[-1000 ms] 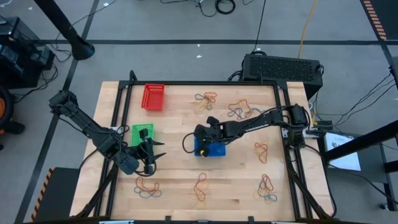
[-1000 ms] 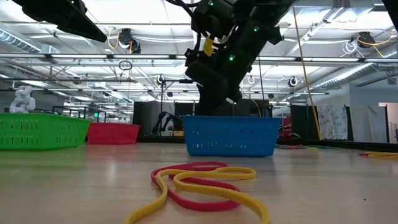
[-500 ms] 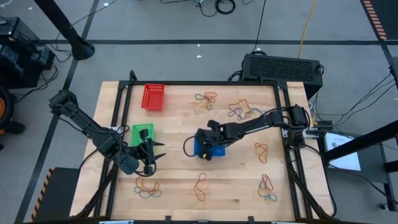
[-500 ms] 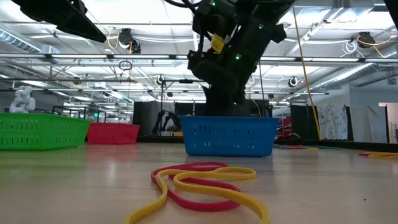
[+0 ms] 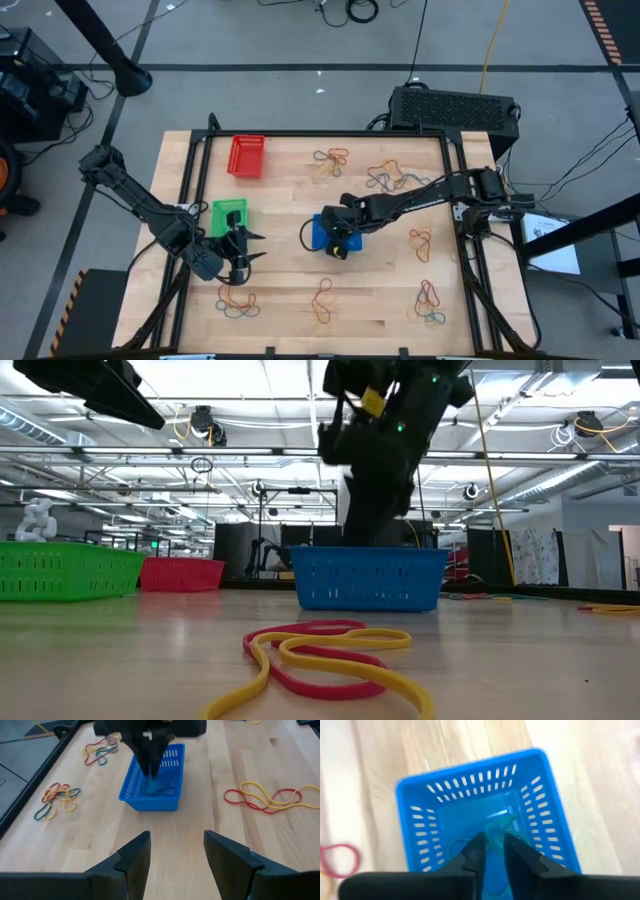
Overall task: Sort rubber bands into baskets
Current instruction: Put the blue rubber band into the blue bin
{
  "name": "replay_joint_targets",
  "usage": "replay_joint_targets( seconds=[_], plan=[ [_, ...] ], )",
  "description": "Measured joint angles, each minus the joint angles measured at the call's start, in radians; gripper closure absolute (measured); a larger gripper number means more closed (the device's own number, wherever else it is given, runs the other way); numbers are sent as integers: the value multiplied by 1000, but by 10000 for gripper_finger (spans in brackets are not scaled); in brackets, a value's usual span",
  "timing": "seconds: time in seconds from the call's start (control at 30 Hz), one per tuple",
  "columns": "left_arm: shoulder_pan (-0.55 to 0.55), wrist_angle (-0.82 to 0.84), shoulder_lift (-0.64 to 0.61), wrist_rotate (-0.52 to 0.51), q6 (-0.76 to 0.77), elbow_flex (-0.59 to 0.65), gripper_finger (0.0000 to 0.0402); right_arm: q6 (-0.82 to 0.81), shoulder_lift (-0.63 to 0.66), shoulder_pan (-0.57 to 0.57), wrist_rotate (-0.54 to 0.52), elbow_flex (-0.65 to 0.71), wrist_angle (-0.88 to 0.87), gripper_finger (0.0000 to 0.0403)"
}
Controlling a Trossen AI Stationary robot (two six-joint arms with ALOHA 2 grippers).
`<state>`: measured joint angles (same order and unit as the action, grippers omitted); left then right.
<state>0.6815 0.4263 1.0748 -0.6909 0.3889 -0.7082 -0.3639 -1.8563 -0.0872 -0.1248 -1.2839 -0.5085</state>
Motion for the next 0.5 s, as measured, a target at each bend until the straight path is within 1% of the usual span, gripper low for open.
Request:
replay_joint_targets(
  seconds=[0.17,0.33,0.4,0.5],
  plan=[
    [0,2,0,39,18,0,210,-44,76,-1,14,0,-63,312],
    [0,6,0,47,24,0,210,-80,143,-10,28,0,-140,303],
    [0,6,0,77,33,0,210,-99,166,-22,42,0,-169,303],
    [0,5,0,143,82,0,210,-131,189,-55,100,0,-191,304]
  ],
)
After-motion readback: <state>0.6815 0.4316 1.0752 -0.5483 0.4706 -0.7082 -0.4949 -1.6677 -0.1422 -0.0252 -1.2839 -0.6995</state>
